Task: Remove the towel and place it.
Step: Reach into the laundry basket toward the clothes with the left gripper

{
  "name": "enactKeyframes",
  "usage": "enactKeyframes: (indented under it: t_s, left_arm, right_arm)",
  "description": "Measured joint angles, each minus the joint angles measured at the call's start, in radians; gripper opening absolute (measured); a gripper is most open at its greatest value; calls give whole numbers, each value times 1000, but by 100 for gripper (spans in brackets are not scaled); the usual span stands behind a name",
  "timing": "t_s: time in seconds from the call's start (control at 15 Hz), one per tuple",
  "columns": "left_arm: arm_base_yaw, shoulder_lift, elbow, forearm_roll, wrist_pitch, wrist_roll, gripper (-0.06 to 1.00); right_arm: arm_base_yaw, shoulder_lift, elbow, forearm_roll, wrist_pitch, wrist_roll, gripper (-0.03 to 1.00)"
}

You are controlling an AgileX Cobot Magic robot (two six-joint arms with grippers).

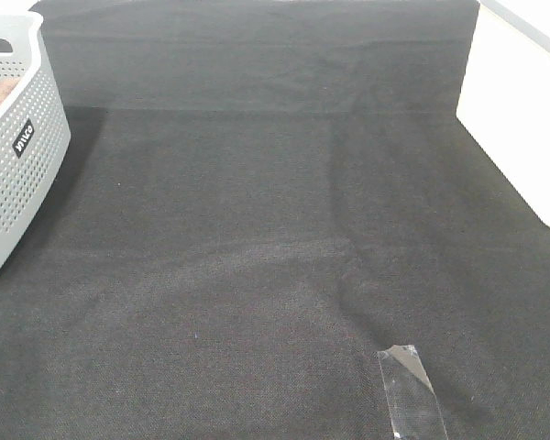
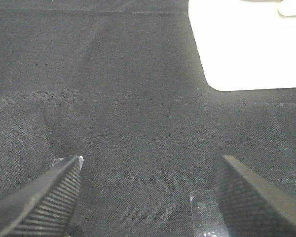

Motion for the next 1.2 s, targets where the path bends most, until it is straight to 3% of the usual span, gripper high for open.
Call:
enactKeyframes:
  t_s: [1.2]
  left_arm:
    - [0,0,0,0,0,0,99]
  right_arm:
    - [0,0,0,0,0,0,73]
